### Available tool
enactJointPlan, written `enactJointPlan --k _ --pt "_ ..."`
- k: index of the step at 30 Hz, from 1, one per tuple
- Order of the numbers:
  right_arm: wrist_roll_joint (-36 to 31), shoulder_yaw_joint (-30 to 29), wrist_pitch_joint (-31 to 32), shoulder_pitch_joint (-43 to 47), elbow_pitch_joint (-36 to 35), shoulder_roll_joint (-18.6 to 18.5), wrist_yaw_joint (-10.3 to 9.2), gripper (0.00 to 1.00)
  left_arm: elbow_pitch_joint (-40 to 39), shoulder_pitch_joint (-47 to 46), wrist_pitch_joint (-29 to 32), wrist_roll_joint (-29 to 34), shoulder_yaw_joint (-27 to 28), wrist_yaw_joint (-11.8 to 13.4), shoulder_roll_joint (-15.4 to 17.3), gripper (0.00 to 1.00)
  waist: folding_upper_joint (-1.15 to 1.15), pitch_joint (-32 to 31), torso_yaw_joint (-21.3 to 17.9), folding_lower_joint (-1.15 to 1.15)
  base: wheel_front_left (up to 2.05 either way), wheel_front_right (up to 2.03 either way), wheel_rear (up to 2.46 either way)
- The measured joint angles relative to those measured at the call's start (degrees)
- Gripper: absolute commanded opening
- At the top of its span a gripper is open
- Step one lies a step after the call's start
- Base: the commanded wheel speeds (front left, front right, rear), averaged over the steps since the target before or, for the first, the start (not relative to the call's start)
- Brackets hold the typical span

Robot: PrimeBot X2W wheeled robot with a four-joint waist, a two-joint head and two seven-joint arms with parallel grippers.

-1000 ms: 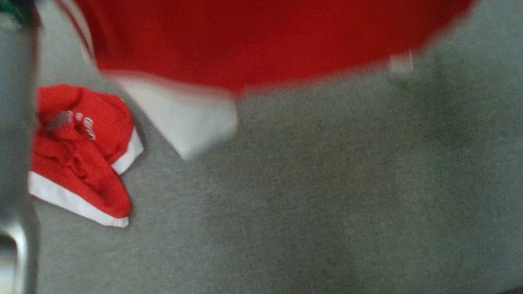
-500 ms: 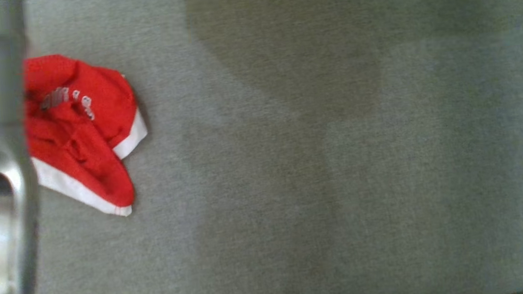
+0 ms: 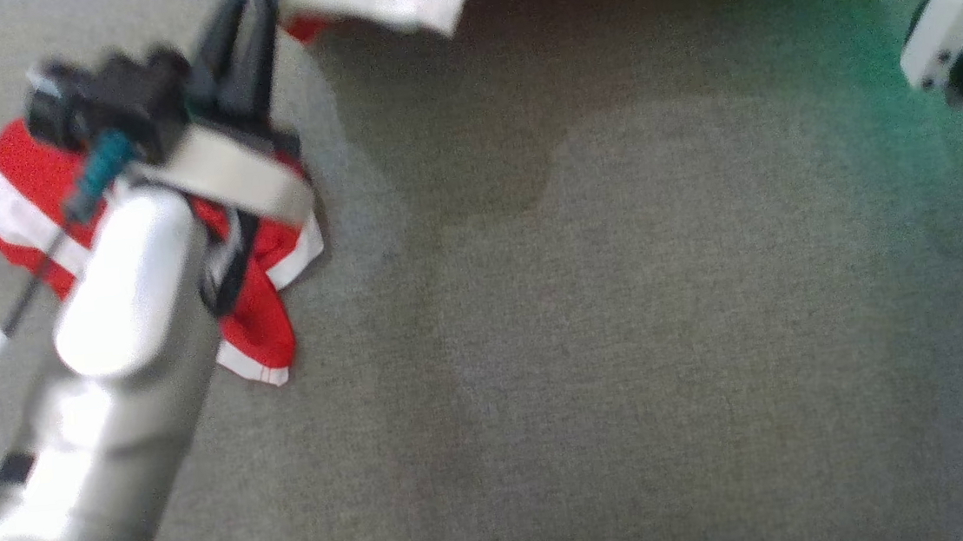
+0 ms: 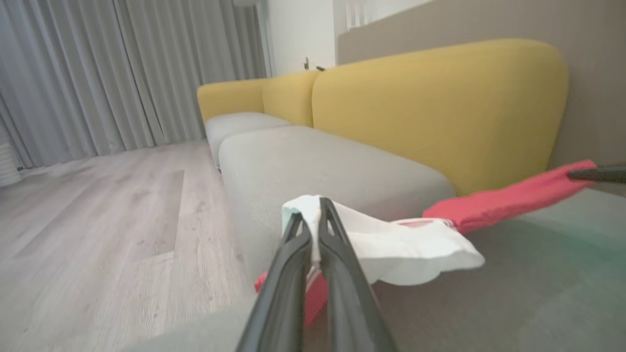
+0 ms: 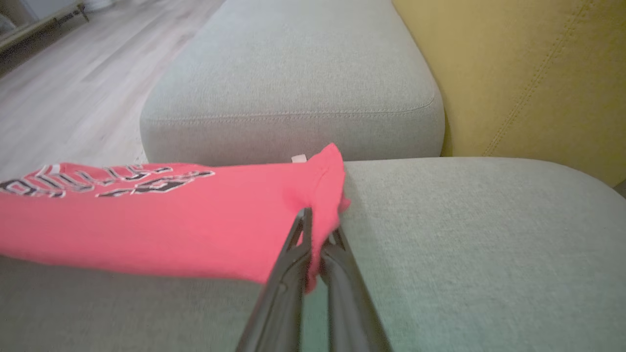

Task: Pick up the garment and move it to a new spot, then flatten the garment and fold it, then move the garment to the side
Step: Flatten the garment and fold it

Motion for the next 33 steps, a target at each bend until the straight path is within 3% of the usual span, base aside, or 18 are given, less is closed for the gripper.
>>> enactJointPlan --k 4,5,6,7,14,19,26,33 --pt "5.8 7.0 4.8 5.7 -3.8 -4.4 0.0 0.0 -5.4 5.3 5.4 -3.8 -8.7 -0.4 3.9 0.0 0.0 -3.5 0.2 -0.01 0.0 0.0 0.0" --pt "5.8 7.0 4.8 5.7 -3.8 -4.4 0.0 0.0 -5.4 5.3 5.4 -3.8 -8.7 -0.4 3.9 0.0 0.0 -3.5 0.2 -0.01 0.0 0.0 0.0" --pt "9.5 10.3 7.3 9.4 -6.5 -6.7 0.0 0.0 -8.7 7.5 8.1 -6.1 -11.7 -0.4 6.5 0.0 0.0 -5.2 0.4 0.0 0.0 0.0 0.0" --pt "9.5 10.3 7.3 9.4 -6.5 -6.7 0.0 0.0 -8.7 7.5 8.1 -6.1 -11.7 -0.4 6.5 0.0 0.0 -5.2 0.4 0.0 0.0 0.0 0.0" --pt "19.0 17.7 14.0 18.9 -15.1 -15.2 0.0 0.0 -21.3 13.8 18.1 -14.4 -19.2 -0.4 15.5 0.0 0.0 -11.0 0.6 -0.01 0.0 0.0 0.0" --pt "24.8 20.3 18.6 24.1 -19.6 -18.7 0.0 0.0 -29.1 19.1 23.6 -19.2 -20.9 -0.4 20.1 0.0 0.0 -14.7 0.2 -0.01 0.0 0.0 0.0" --pt "29.8 21.2 22.5 29.9 -25.5 -21.9 0.0 0.0 -37.8 24.0 27.4 -21.9 -21.8 2.5 23.5 0.0 0.0 -17.2 -0.6 0.0 0.0 0.0 0.0" --pt "30.2 18.7 22.3 30.5 -28.6 -22.1 0.0 0.0 -39.0 23.8 27.9 -21.2 -21.8 3.6 23.6 0.0 0.0 -15.7 -0.7 0.01 0.0 0.0 0.0"
